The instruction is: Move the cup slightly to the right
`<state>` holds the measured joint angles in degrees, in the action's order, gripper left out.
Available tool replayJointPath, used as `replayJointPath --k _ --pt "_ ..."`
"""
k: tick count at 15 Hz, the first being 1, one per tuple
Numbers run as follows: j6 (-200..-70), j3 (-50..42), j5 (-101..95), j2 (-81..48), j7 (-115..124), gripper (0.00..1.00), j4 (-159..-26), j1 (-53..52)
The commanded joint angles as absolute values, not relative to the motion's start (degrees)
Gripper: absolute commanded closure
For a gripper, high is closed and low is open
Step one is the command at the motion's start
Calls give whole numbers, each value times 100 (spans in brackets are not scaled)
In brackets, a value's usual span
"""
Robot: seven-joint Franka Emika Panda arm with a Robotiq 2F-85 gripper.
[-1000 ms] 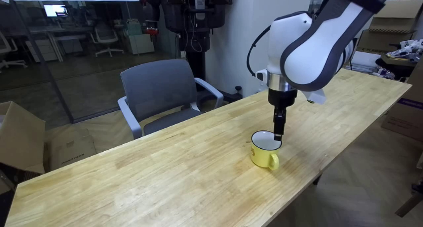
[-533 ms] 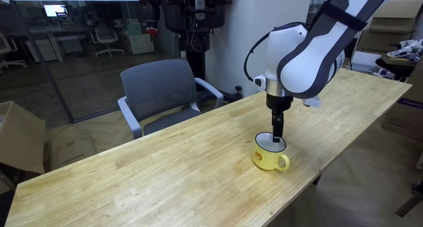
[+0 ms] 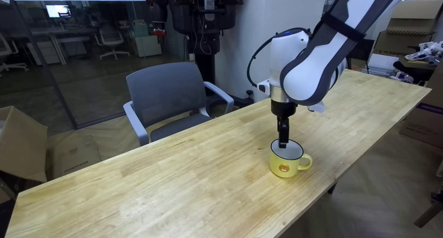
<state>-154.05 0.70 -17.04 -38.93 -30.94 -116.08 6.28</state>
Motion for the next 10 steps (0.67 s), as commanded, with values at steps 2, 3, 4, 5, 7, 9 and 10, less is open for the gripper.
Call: replayJointPath --k 2,3,4,5,7,9,10 --pt "-15084 96 -1769 -4084 -3059 40 -11159 564" --pt "-15049 106 -1766 -4077 -3051 48 -11145 555" --pt "-15025 110 -1767 -4070 -3035 55 -11128 541" --pt "-15022 124 -1763 -4050 -3031 62 -11141 532" --pt "-15046 120 -1789 -4011 -2995 75 -11185 482" --pt "-15073 122 -1806 -3985 -2973 88 -11232 432" --pt "-15071 125 -1812 -3974 -2972 96 -11250 408"
